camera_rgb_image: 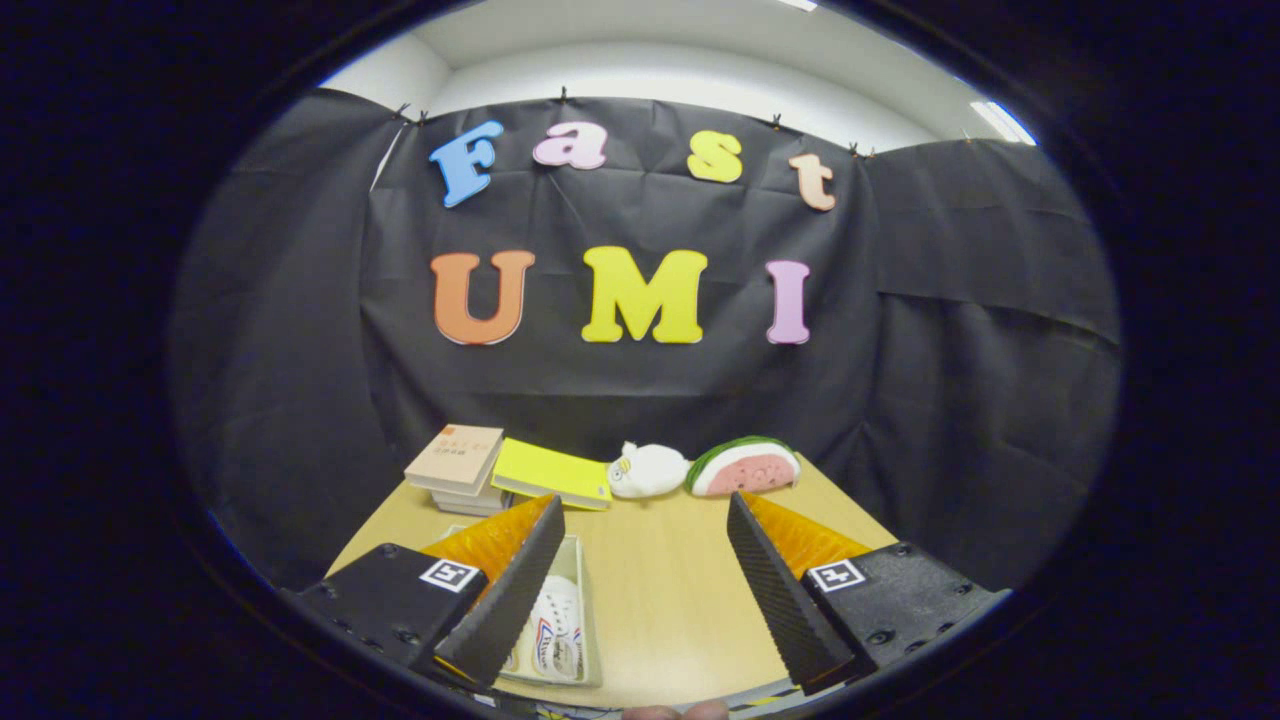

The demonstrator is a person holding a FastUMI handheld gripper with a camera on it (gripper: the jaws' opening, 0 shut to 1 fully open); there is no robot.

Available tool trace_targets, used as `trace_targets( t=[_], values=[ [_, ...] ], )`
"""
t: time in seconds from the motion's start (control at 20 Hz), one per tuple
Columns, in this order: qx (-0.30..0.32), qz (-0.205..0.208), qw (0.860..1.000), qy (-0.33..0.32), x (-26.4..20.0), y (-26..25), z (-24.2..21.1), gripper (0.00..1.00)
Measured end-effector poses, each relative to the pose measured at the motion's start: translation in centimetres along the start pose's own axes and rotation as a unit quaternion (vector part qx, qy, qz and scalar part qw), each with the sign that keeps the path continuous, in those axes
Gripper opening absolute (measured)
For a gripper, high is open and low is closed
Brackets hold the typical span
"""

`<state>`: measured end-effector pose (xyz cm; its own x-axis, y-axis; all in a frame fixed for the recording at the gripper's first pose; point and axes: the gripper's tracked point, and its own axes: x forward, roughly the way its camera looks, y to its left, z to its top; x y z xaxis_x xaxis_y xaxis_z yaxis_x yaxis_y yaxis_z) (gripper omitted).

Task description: Open the storage box then place both shoes into the box .Put the left shoe in first, then the right shoe, with the right side of both shoes facing outward in a uniform manner.

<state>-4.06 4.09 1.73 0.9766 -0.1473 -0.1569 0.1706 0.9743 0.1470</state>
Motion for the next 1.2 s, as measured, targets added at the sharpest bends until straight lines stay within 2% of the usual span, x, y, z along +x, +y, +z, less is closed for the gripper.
trace_targets(
  t=[0.35,0.55,1.2],
  values=[
    [-0.002,-0.006,0.998,-0.055,-3.8,-1.4,1.5,1.00],
    [0.002,-0.006,0.998,-0.062,-4.1,-1.5,1.8,1.00],
    [-0.030,0.025,0.998,-0.050,-3.9,2.6,1.3,1.00]
  ],
)
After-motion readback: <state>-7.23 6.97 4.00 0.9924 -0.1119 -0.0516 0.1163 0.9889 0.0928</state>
